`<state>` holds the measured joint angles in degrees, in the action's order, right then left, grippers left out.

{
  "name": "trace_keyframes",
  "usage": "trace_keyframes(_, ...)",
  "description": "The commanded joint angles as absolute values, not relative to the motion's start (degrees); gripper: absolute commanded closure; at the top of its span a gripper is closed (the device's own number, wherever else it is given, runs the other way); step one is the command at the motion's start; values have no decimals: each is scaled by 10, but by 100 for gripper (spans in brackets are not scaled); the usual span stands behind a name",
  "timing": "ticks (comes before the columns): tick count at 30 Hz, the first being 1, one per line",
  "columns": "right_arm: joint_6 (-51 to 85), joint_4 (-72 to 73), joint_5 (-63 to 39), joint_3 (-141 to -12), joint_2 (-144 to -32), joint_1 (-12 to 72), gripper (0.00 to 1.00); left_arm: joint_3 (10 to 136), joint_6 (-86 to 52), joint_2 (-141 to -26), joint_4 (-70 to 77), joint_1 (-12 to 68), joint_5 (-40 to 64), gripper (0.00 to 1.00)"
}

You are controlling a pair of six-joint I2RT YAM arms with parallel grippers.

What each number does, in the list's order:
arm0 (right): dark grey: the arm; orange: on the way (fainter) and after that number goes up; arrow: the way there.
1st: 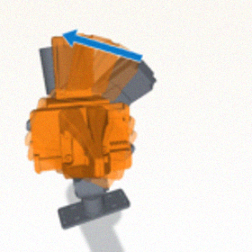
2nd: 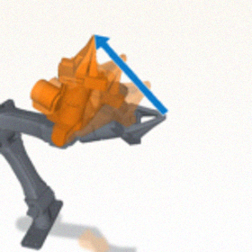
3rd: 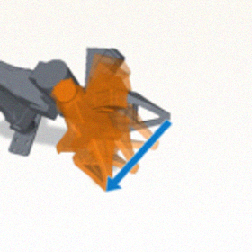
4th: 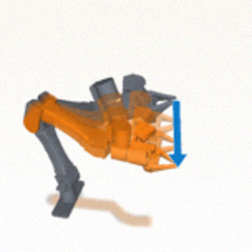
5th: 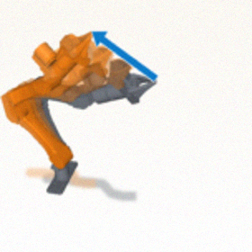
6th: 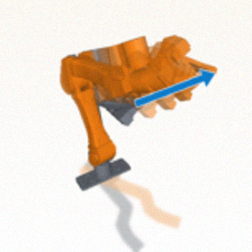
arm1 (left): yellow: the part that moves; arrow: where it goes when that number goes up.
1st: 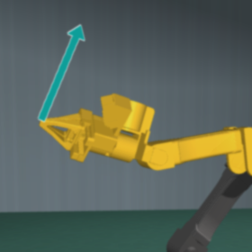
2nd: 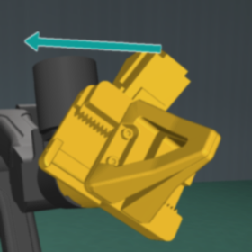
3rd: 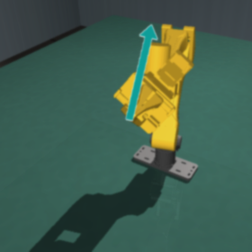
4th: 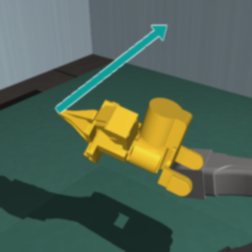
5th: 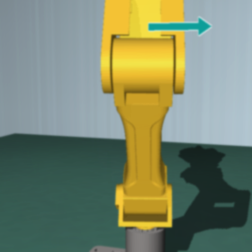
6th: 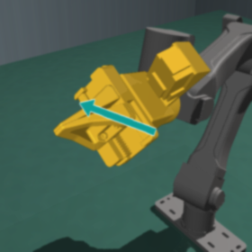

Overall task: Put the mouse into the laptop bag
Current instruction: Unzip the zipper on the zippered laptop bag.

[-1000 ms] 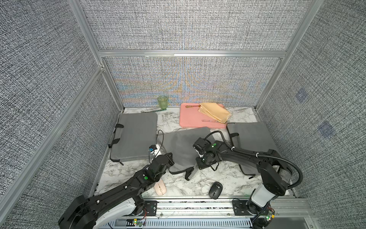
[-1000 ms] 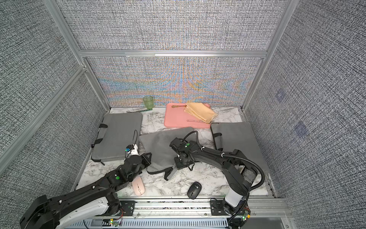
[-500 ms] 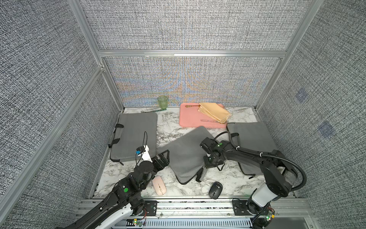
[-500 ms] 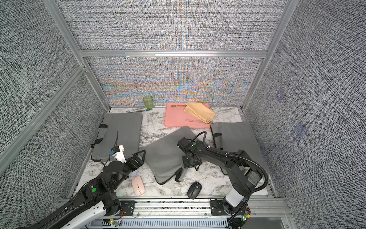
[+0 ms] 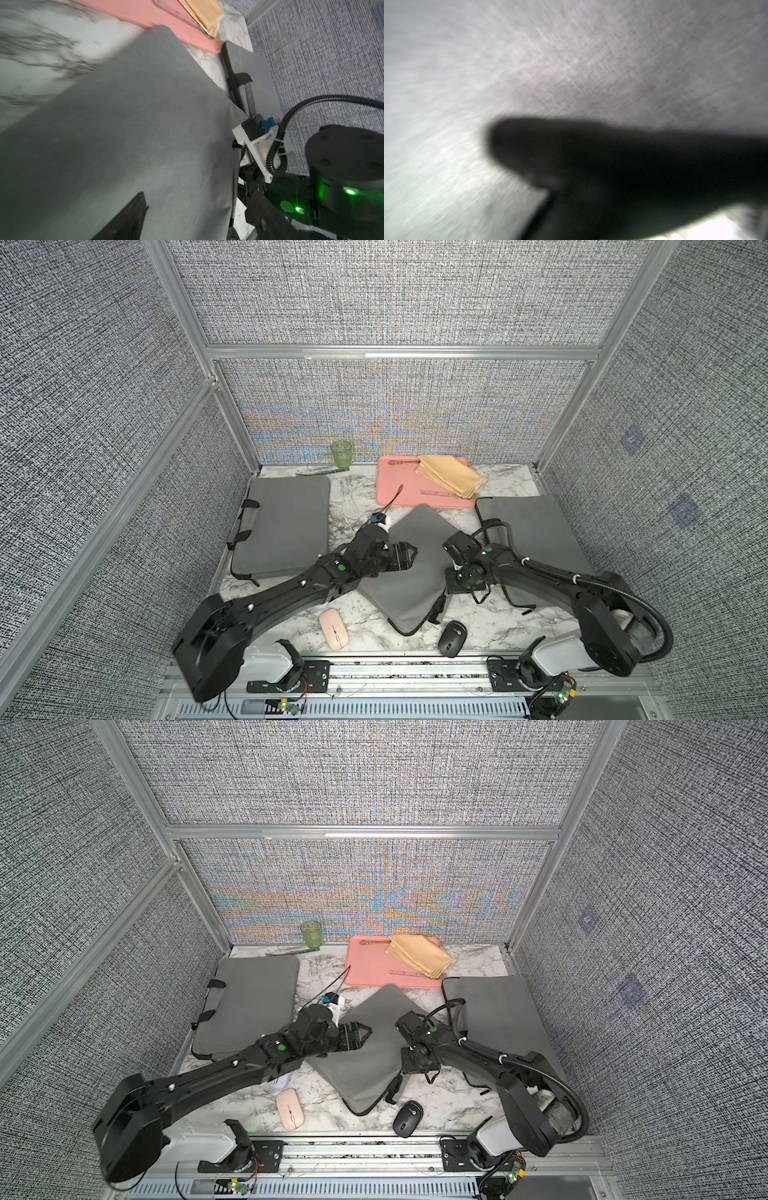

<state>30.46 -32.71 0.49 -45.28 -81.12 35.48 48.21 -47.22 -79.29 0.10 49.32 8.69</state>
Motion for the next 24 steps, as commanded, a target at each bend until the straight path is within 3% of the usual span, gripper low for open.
trace_keyframes(1,280,-180,-74,-417,-764,338,100,504,-429,-839,74,496,218,22)
trace_keyframes(11,282,-47,-194,-346,-705,327,100,533,-302,-868,7,524,255,21)
trace_keyframes(17,284,-28,-215,-340,-677,320,100,547,-292,-914,-11,525,258,25)
trace_keyframes(21,286,-10,-231,-331,-671,317,100,561,-288,-931,-30,525,230,21)
trace_keyframes(24,288,-8,-230,-329,-671,317,100,574,-289,-945,-27,525,235,29)
